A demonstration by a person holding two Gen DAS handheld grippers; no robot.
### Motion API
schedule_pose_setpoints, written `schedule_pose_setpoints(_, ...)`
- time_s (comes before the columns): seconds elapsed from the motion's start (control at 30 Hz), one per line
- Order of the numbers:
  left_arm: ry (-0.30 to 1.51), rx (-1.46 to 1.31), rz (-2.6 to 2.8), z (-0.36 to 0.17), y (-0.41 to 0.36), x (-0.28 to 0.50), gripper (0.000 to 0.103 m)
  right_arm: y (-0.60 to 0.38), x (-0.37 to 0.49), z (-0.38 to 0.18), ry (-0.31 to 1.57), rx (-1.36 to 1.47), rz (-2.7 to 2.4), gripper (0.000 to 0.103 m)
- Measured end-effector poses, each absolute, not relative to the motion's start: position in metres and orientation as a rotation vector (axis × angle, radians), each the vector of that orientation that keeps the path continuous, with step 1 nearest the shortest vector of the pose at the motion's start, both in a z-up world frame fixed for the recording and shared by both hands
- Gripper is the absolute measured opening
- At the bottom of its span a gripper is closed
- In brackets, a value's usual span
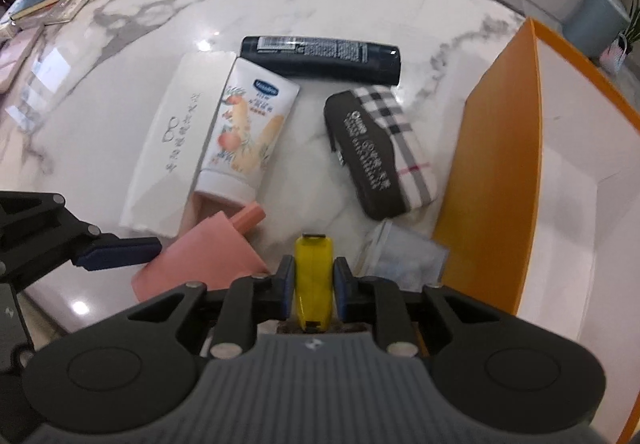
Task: Organize rigid objects
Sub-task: 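Grasp the pink cylinder with the left tool while the right tool grasps the yellow tape measure, then carry the pink cylinder and yellow tape measure into the orange shoebox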
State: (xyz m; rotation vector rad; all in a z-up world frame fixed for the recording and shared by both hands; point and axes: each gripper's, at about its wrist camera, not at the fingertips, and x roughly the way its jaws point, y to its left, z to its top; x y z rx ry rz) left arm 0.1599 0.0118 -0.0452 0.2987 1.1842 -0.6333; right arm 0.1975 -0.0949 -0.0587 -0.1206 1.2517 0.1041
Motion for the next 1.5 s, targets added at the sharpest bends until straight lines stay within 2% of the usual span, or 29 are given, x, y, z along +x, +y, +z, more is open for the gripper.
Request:
schedule_pose_setpoints(0.43,1.169,0.296,-0.607,-0.054,0.013,0.157,0.066,-0.099,0.200,-0.065,1.264,-0.061,0.146,0.024)
schedule_pose_setpoints(0.57,1.187,0.275,-0.602,-0.061,0.012,0.161,0.064,-0.102,0.202,-0.070,1.266,-0.040,0.161,0.024)
schedule_pose_setpoints(0.63,1.183,0.271,-0.599,-0.062,0.012,0.161,0.064,-0.103,0.202,-0.071,1.264,-0.031,0.170,0.019)
schedule_pose_setpoints(0.73,1.162,0.283,-0.602,-0.058,0.012,0.158,0.064,-0.103,0.199,-0.068,1.246,-0.037,0.172,0.019)
schedule_pose_setpoints(0.93,1.121,0.262,-0.611,-0.030,0.015,0.154,0.064,-0.110,0.187,-0.049,1.196,-0.023,0.187,0.019)
schedule_pose_setpoints(1.17,1.030,0.237,-0.608,0.022,0.013,0.144,0.064,-0.128,0.164,0.002,1.069,0.021,0.207,0.019)
schedule_pose_setpoints(1.5,0.872,0.272,-0.690,0.090,-0.040,0.126,0.064,-0.188,0.124,0.079,0.855,0.072,0.129,0.019)
